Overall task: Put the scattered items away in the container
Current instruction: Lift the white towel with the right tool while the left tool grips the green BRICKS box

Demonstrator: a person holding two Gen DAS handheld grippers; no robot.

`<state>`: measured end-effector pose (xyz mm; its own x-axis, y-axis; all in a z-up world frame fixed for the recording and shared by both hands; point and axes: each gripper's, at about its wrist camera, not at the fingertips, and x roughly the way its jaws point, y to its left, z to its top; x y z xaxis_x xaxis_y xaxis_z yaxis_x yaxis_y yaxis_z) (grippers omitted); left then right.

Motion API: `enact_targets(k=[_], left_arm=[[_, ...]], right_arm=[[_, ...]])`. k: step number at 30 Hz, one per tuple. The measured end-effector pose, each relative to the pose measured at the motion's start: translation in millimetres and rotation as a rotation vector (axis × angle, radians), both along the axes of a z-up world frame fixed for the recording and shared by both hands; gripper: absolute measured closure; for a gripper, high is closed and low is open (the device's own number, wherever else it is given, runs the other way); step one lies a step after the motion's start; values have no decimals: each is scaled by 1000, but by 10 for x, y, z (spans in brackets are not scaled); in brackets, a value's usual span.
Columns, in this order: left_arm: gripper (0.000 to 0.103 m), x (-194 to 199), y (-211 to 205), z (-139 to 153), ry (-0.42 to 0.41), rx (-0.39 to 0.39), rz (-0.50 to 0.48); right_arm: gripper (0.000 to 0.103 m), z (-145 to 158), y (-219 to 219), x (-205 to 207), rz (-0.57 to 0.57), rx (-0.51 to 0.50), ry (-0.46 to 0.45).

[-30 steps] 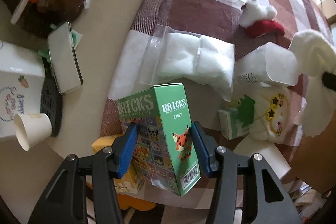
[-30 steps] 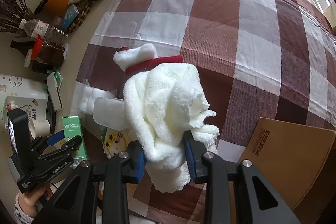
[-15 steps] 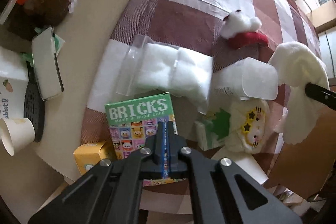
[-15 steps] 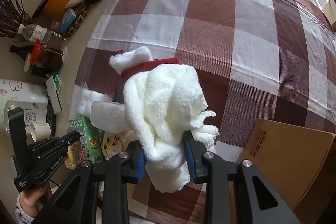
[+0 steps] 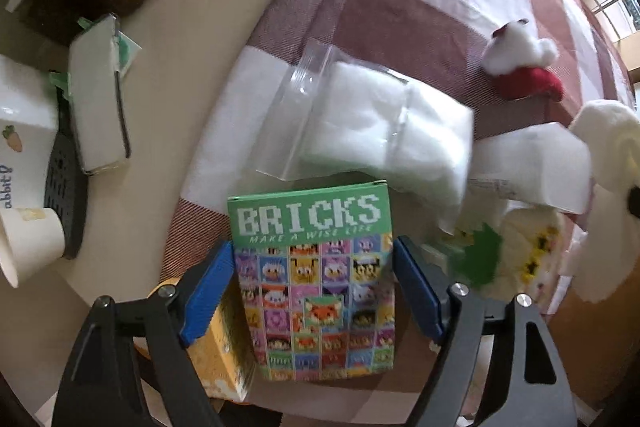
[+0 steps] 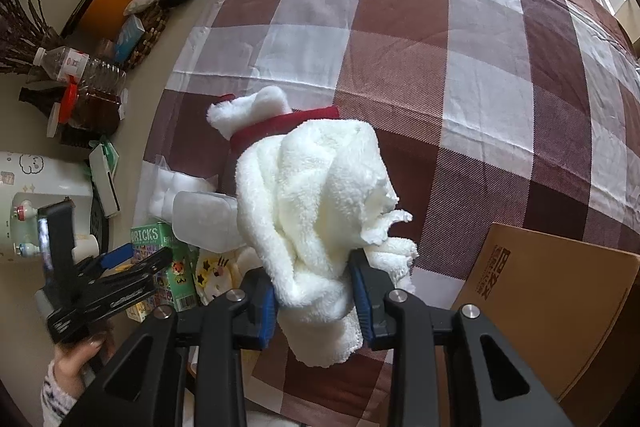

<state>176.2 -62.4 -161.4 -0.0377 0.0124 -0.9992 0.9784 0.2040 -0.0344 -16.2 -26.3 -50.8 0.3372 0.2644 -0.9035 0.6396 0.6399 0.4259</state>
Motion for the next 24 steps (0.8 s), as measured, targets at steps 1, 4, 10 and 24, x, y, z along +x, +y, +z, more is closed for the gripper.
enact_targets(k=[1,4,10,24], left_arm=[[21,-5,-9,-32,-4,1,-6],[21,-16,-25,-129,-10,6,-16],[23,-12,4,-63,46,-4,-6],[23,-254,145,656,-39,-106,-73]], right_arm=[[71,-2,1,6,4,-1,1],[71,-17,-2,17,12,-2,6],[71,30,15,16,37,-20,7],[71,432,180,-122,102,-63,-43]])
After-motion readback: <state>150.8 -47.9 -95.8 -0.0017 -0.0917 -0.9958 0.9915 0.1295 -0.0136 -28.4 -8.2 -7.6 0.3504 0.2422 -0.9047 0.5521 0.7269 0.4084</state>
